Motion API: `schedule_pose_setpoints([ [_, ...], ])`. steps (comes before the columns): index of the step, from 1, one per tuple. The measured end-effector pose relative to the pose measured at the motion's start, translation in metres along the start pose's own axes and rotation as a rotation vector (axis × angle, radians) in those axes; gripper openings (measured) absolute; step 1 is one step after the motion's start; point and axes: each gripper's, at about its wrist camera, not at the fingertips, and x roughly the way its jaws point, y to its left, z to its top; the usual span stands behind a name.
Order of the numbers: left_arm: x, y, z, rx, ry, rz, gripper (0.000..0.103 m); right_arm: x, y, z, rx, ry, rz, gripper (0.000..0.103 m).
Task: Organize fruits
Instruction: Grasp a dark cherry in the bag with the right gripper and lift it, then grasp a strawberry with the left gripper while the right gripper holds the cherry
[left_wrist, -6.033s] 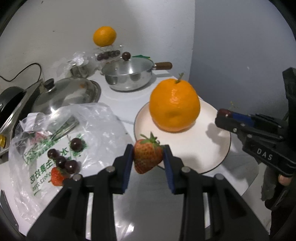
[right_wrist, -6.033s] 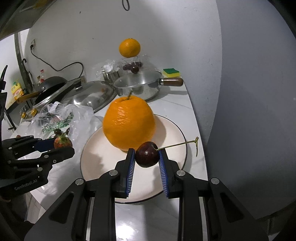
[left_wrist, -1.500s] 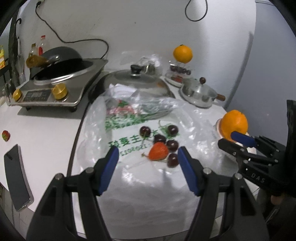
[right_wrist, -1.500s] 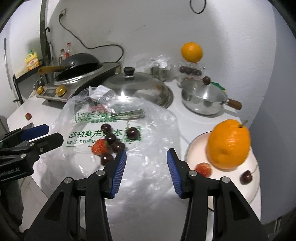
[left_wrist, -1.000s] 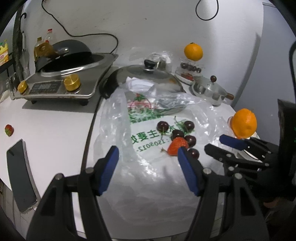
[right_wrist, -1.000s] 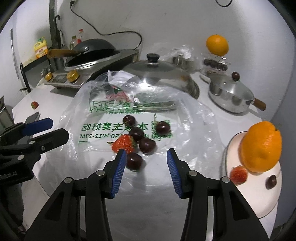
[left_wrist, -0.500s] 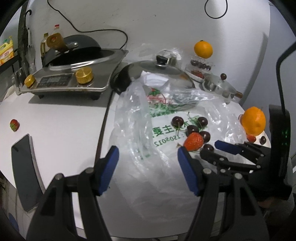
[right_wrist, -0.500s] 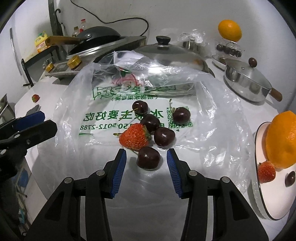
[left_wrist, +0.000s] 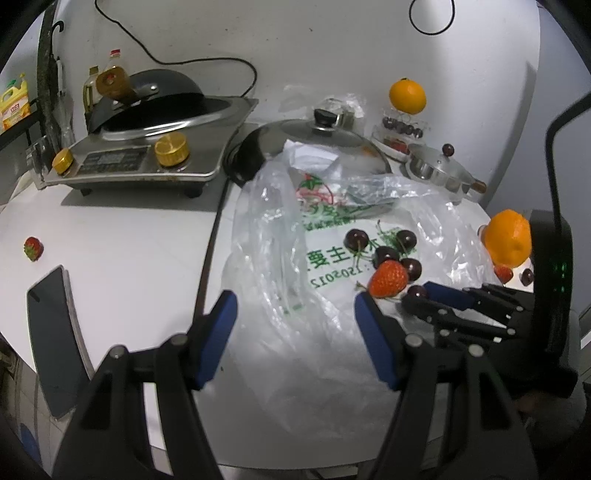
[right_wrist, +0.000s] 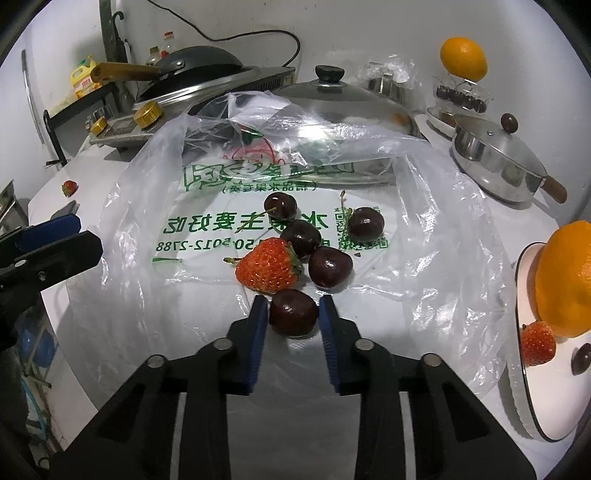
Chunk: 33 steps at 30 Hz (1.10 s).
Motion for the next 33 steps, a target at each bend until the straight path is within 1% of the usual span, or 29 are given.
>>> schedule_pose_setpoints([
  [10, -0.008, -0.009, -0.001, 0.009, -0.010, 0.004, 0.068, -0.018, -0.002, -0.002, 0.000, -0.034, 0.003, 0.029],
  [15, -0.012, -0.020, 0.000, 0.026, -0.015, -0.001, 0.068, -0.031, -0.006, -0.002, -0.001, -0.059, -0.004, 0.029],
  [33, -0.009, -0.065, 0.012, 0.094, -0.018, -0.009, 0.068, -0.072, -0.040, -0.001, 0.023, -0.149, -0.014, 0.029],
])
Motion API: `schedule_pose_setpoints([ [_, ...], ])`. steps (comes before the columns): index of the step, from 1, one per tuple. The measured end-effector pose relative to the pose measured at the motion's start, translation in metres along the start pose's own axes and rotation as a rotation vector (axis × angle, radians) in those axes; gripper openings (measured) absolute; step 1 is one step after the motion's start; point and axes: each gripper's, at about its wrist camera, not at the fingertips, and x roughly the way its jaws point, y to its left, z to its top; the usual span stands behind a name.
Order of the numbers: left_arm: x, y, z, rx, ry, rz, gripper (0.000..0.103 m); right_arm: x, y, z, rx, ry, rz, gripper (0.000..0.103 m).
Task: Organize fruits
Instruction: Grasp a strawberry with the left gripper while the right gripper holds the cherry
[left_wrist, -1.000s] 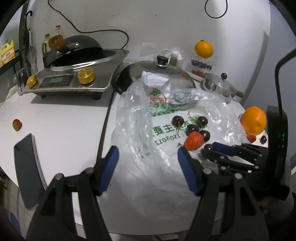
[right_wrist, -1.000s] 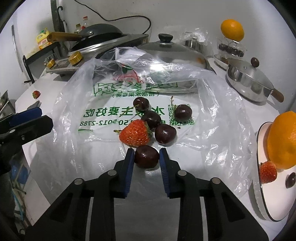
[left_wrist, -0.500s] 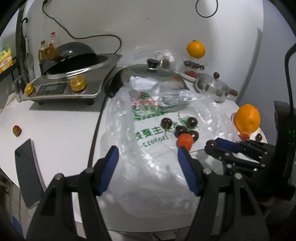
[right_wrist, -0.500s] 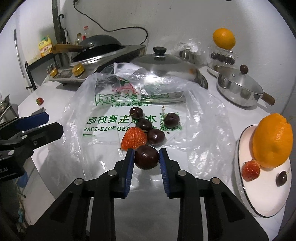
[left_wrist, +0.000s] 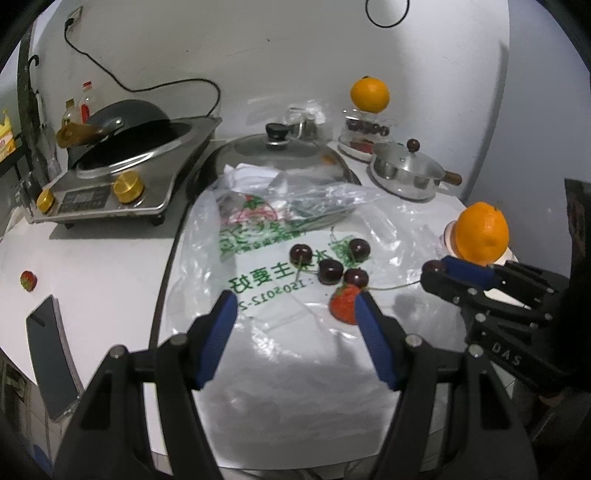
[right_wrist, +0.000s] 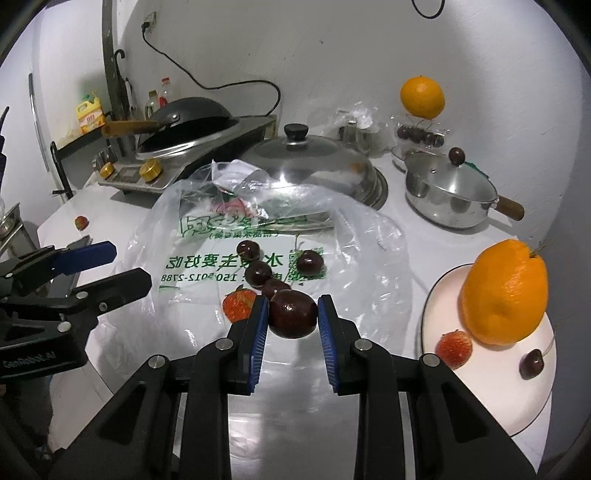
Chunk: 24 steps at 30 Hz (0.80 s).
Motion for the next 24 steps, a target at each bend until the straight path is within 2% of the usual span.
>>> schedule_pose_setpoints([
  [15, 0.014, -0.034, 0.008, 0.058, 0.020, -0.007, 0.068, -0.014, -0.033, -0.005, 0.038, -0.024, -0.021, 0.029],
  [24, 0.032, -0.044, 0.011, 0.074, 0.054, -0.006, 0.068, -0.007, -0.047, -0.007, 0.052, -0.017, -0.018, 0.029],
])
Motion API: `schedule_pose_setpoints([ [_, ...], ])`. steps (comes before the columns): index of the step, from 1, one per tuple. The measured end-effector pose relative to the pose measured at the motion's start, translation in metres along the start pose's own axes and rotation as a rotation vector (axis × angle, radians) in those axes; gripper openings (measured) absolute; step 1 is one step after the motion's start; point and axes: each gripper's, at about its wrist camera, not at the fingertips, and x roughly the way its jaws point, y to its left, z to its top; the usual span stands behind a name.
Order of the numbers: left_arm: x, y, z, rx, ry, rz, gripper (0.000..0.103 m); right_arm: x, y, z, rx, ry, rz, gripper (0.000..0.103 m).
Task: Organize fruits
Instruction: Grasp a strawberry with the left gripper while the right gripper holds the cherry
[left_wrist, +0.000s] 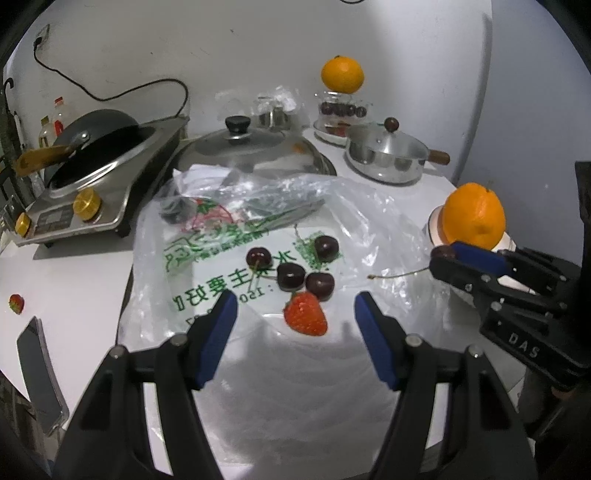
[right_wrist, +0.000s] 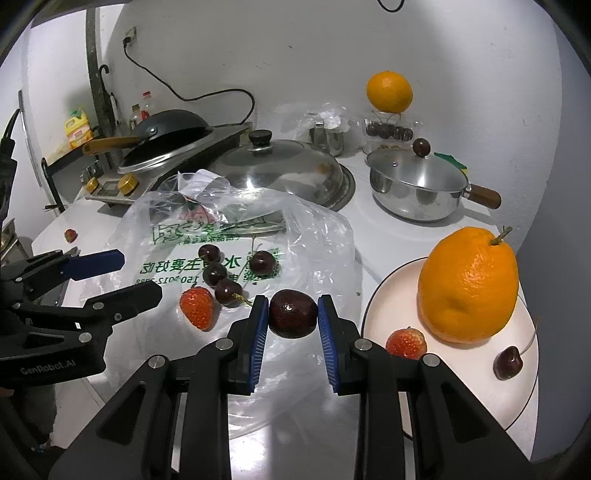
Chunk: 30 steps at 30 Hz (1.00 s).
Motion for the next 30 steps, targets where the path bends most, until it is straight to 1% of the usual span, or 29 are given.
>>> schedule_pose_setpoints([
  [19, 0.061, -0.005, -0.007, 0.029, 0.137, 0.010, 0.067, 0.028, -0.013, 0.008, 0.024, 0.023, 0.026, 0.029],
  [28, 0.077, -0.005, -0.008, 0.029, 0.163, 0.012, 0.067, 0.031, -0.014, 0.013, 0.018, 0.019, 0.030, 0.029],
  [29, 0.078, -0.005, -0.008, 0.030, 0.164, 0.013, 0.065, 0.032, -0.014, 0.013, 0.019, 0.021, 0.030, 0.029],
  [30, 0.080, -0.006, -0.007, 0.032, 0.166, 0.014, 0.057, 0.033, -0.014, 0.013, 0.019, 0.022, 0.030, 0.029],
])
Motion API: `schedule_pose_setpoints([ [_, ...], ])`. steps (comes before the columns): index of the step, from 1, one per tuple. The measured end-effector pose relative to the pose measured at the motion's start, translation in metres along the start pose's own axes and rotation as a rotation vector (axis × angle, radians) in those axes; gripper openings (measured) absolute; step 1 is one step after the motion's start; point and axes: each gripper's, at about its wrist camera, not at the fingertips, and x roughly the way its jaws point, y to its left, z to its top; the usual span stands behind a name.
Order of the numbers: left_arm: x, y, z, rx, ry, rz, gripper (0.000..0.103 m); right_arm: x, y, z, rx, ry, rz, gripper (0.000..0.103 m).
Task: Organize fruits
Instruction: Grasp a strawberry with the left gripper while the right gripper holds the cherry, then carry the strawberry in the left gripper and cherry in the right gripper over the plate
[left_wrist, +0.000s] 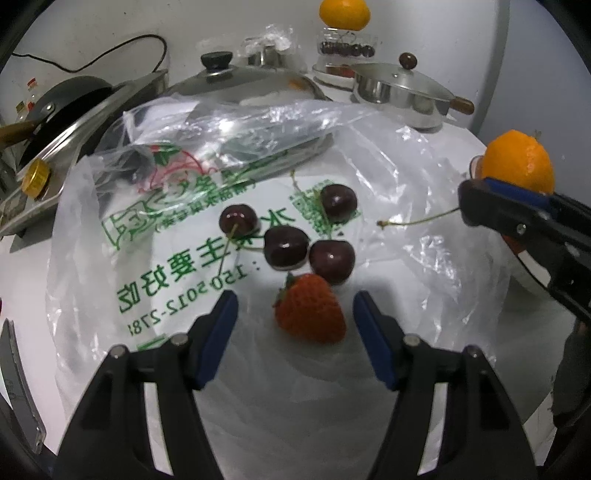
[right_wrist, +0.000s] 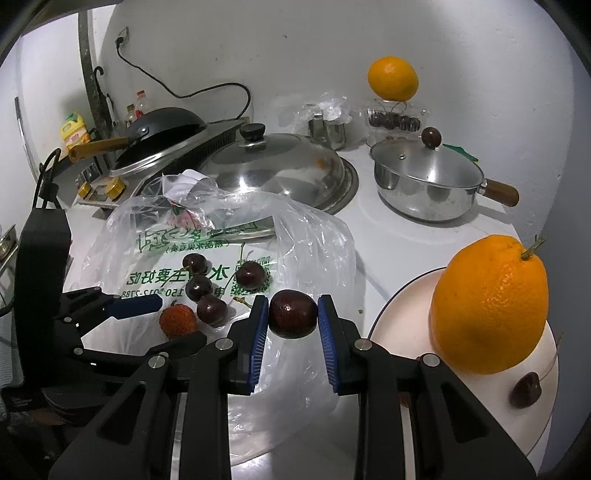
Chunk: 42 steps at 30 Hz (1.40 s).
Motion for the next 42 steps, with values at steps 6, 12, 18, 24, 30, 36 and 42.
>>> schedule_pose_setpoints([
  [6, 0.003, -0.007, -0.001, 0.036, 0.001, -0.027, 0.038, 0.001, -0.001, 0.000, 0.000, -0.001, -0.001, 0.029],
  [12, 0.000, -0.008, -0.002, 0.045, -0.003, -0.041, 0.037, -0.001, -0.003, 0.000, -0.001, -0.008, -0.006, 0.029],
  [18, -0.015, -0.009, -0.002, 0.051, -0.031, -0.054, 0.037, -0.008, -0.003, 0.000, -0.003, -0.017, -0.014, 0.029],
  [24, -0.029, -0.009, -0.001, 0.046, -0.062, -0.050, 0.037, -0.016, 0.001, -0.001, -0.009, -0.028, -0.019, 0.029],
  [30, -0.044, -0.007, -0.004, 0.049, -0.092, -0.053, 0.037, -0.025, 0.005, -0.002, -0.018, -0.040, -0.023, 0.029],
  [36, -0.057, -0.009, -0.006, 0.051, -0.109, -0.052, 0.037, -0.035, 0.010, -0.004, -0.024, -0.051, -0.023, 0.029],
  [42, -0.068, -0.012, -0.008, 0.056, -0.128, -0.061, 0.037, -0.042, 0.012, -0.006, -0.025, -0.059, -0.024, 0.029],
])
